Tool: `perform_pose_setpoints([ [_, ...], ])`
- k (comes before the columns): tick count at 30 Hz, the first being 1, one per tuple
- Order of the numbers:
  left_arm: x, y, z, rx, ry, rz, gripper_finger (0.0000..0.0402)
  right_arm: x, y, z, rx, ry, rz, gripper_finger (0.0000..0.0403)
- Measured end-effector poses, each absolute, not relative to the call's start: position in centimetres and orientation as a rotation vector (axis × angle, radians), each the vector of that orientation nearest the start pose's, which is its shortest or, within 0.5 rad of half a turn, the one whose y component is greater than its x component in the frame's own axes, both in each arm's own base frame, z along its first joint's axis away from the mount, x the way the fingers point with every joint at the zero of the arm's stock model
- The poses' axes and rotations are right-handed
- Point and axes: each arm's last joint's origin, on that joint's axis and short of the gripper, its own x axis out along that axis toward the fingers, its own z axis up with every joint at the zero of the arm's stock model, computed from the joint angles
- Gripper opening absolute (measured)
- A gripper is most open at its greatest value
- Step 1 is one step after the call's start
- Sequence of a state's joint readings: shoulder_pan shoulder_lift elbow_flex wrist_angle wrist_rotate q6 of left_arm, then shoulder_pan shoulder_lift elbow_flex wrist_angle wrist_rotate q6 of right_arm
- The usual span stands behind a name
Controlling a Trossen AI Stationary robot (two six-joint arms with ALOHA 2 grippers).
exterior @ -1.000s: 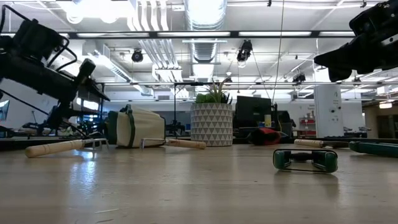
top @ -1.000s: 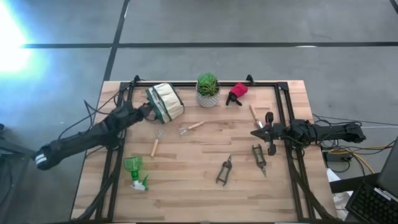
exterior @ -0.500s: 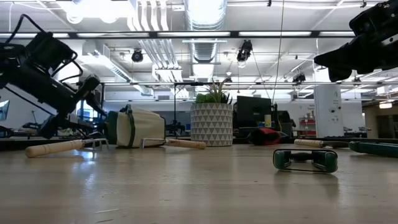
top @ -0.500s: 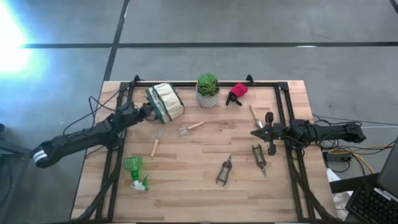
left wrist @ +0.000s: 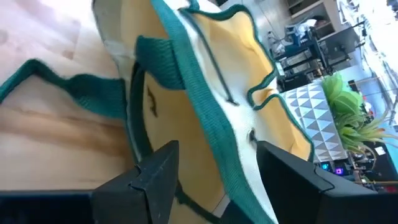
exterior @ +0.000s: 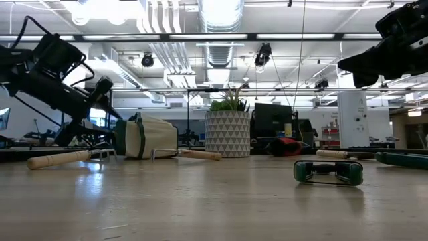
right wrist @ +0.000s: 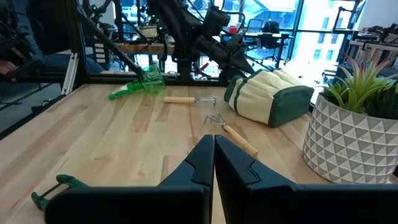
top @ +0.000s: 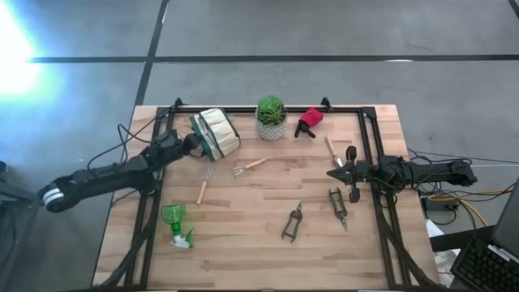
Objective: Pick & Place Garden tools in Gardening bag
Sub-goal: Move the white gardening bag to the center of the table
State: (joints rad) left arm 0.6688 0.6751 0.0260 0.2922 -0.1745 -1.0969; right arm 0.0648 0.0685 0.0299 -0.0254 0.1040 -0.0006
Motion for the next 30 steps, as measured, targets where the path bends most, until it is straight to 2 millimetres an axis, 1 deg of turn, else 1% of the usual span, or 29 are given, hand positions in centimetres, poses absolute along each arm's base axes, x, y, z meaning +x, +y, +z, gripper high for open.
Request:
perform_pose_setpoints([
  [7, 10.6, 9.2, 13.0, -1.095, -0.11, 0.973, 0.0218, 10.0, 0.3, 16.6, -0.006, 0.064, -0.039, 0.0008],
  [11, 10.9, 9.5, 13.2, -1.072, -0.142, 0.957, 0.0218, 10.0, 0.3, 16.6, -0.006, 0.063, -0.039, 0.0008],
  [15, 11.1, 9.7, 13.3, -1.048, -0.153, 0.948, 0.0203, 10.0, 0.3, 16.6, -0.006, 0.063, -0.039, 0.0008],
  [17, 11.2, 9.7, 13.1, -1.042, -0.136, 0.955, 0.0184, 10.0, 0.3, 16.6, -0.006, 0.064, -0.04, 0.0008],
  [20, 11.2, 9.8, 12.9, -1.026, -0.112, 0.961, 0.0141, 10.0, 0.3, 16.6, -0.006, 0.064, -0.04, 0.0008],
  [26, 11.3, 9.8, 13.0, -0.948, -0.072, 0.938, 0.0024, 10.0, 0.3, 16.6, -0.006, 0.063, -0.039, 0.0008],
  [27, 11.3, 9.8, 13.0, -0.935, -0.071, 0.927, 0.0013, 10.0, 0.3, 16.6, -0.006, 0.063, -0.039, 0.0008],
  [30, 11.5, 9.8, 13.4, -0.894, -0.075, 0.88, 0.0007, 10.0, 0.3, 16.6, -0.006, 0.063, -0.039, 0.0008],
])
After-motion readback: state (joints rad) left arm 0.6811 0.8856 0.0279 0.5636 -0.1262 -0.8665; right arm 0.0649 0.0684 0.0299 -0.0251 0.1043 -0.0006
